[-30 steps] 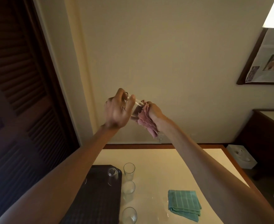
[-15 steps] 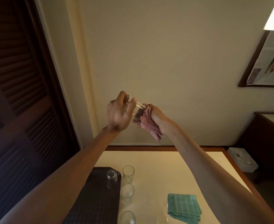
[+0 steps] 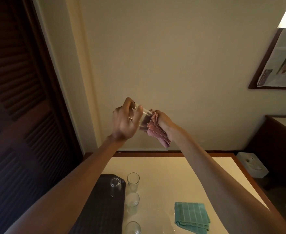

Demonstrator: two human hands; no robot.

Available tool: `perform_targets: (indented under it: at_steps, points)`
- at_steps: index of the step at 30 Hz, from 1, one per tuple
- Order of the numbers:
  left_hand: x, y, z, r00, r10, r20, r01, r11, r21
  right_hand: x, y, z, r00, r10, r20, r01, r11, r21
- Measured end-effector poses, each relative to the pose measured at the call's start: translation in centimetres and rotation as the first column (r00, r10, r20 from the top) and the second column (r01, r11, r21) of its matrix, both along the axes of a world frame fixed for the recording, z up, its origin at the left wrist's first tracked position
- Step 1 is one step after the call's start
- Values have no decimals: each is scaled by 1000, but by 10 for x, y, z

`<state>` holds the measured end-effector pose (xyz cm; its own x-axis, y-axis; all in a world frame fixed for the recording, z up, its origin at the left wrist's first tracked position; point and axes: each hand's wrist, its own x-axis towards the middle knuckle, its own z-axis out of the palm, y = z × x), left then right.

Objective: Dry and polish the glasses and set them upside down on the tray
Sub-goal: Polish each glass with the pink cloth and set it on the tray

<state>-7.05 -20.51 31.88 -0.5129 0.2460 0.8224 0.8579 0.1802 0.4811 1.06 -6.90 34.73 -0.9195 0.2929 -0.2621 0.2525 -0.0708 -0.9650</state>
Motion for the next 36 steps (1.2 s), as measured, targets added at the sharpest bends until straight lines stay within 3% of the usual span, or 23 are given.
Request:
perform_targets:
  at_steps: [2, 3, 5, 7, 8, 9, 11, 14, 17, 28, 36]
  points:
    - [-2, 1, -8, 996, -34, -78, 33, 999, -17, 3, 1, -1, 1000, -5, 28, 5, 1000, -5]
    - [-1, 2, -11, 1000, -21, -8, 21, 1000, -18, 4, 0, -4, 999, -31, 15, 31, 1000, -2]
    - [2, 8, -11, 940, 65, 334, -42, 996, -75, 2, -1, -17, 991, -89, -96, 101, 986, 132]
    - [1, 16, -10, 736, 89, 671, -12, 993, -119, 1, -7, -32, 943, -116, -312, 229, 906, 356]
    - [1, 19, -9, 668, 85, 739, -1, 993, -114, 0, -10, -38, 898, -134, -419, 302, 880, 367]
    - [3, 21, -9, 652, 89, 753, -10, 994, -109, 1, -12, -44, 858, -152, -491, 349, 874, 339]
    - [8, 23, -12, 740, 147, 657, -93, 989, -117, 0, -12, -53, 828, -198, -525, 390, 875, 287]
    - [13, 24, -25, 900, 248, 359, -195, 965, -176, -2, -5, -65, 892, -207, -402, 349, 880, 321]
    - [15, 26, -47, 945, 250, 211, -198, 950, -242, 4, 8, -85, 930, -166, -329, 286, 888, 360]
    - [60, 35, -166, 810, 266, 522, 22, 876, -481, 71, 88, -211, 945, -321, 65, 290, 913, 286]
    - [104, 71, -249, 712, 388, 585, 172, 712, -681, 110, 115, -285, 905, -395, 158, 330, 886, 326]
